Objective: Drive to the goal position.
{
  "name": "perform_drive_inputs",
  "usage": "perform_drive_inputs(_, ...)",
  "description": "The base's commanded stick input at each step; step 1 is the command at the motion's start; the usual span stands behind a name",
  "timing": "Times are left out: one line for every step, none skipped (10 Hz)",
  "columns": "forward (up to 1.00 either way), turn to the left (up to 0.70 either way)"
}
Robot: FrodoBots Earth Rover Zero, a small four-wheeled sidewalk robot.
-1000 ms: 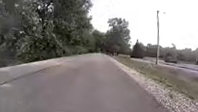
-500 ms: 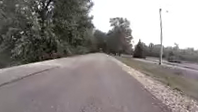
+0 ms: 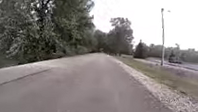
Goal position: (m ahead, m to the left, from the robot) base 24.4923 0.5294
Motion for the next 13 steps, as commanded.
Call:
perform_drive_inputs(0.70,-0.35)
perform_drive_inputs(0.70,-0.29)
perform_drive_inputs(0.70,-0.16)
perform_drive_inputs(0.70,-0.04)
perform_drive_inputs(0.70,0.00)
perform_drive_inputs(0.70,0.00)
perform_drive_inputs(0.70,0.00)
perform_drive_inputs(0.70,0.00)
perform_drive_inputs(0.70,0.00)
perform_drive_inputs(0.70,0.00)
perform_drive_inputs(0.70,0.00)
perform_drive_inputs(0.70,0.00)
perform_drive_inputs(0.70,0.00)
